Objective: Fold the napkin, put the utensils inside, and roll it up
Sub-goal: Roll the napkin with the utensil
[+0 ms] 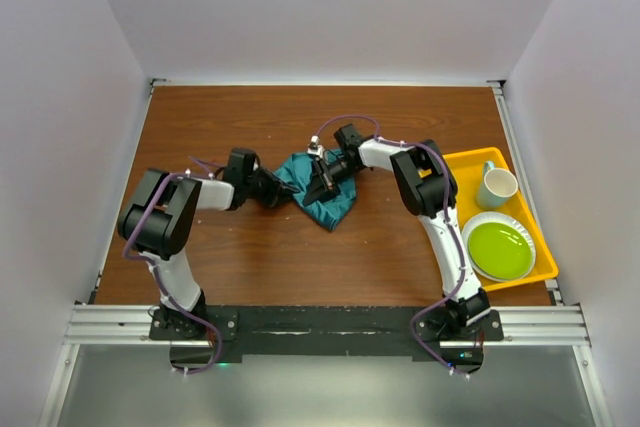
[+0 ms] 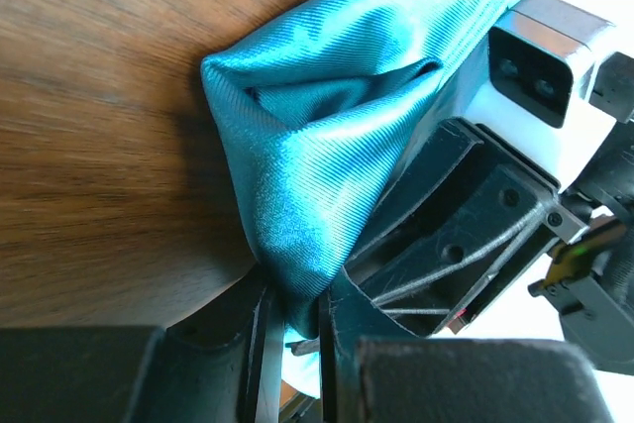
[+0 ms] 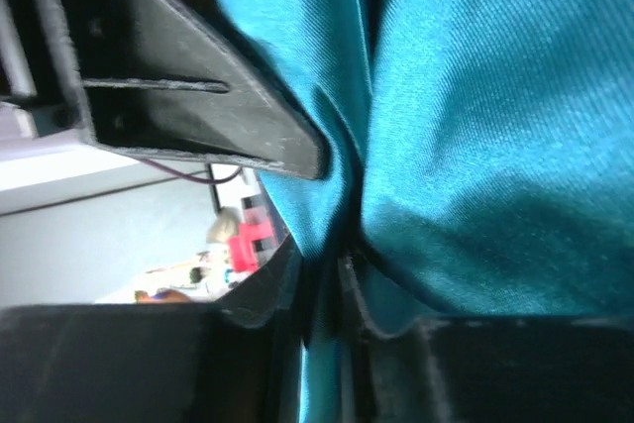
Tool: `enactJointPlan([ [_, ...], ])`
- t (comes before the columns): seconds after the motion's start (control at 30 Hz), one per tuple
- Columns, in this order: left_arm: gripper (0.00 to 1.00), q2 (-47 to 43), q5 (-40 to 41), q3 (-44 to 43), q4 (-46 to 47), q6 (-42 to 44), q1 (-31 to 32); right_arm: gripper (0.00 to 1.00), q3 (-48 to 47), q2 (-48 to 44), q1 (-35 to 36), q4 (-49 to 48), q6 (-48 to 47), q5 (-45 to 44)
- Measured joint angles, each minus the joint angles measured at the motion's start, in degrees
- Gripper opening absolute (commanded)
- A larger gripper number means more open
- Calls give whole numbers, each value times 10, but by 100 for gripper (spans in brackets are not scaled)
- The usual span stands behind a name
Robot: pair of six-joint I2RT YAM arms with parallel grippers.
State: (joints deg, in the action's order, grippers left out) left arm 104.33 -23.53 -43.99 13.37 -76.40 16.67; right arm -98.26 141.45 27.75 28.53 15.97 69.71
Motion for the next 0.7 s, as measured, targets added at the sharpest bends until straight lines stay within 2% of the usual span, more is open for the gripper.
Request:
enactJointPlan([
  [0.1,0,0,5,-15,-28,8,3,50,-4,-11,1,46,-21,-24],
  [0.17,0,0,10,-28,-55,10,5,54,-4,-34,2,79,-34,-61],
  [0.3,0,0,23,-57,-114,12,9,66,-2,-107,12,123,-70,-211],
  [0.47,0,6,37,-97,-185,26,10,74,32,-209,46,117,-105,-393],
  [0.57,0,15,42,-124,-228,31,10,76,74,-266,102,85,-124,-503],
  [0.7,0,26,41,-150,-267,36,10,77,122,-297,182,33,-149,-615],
])
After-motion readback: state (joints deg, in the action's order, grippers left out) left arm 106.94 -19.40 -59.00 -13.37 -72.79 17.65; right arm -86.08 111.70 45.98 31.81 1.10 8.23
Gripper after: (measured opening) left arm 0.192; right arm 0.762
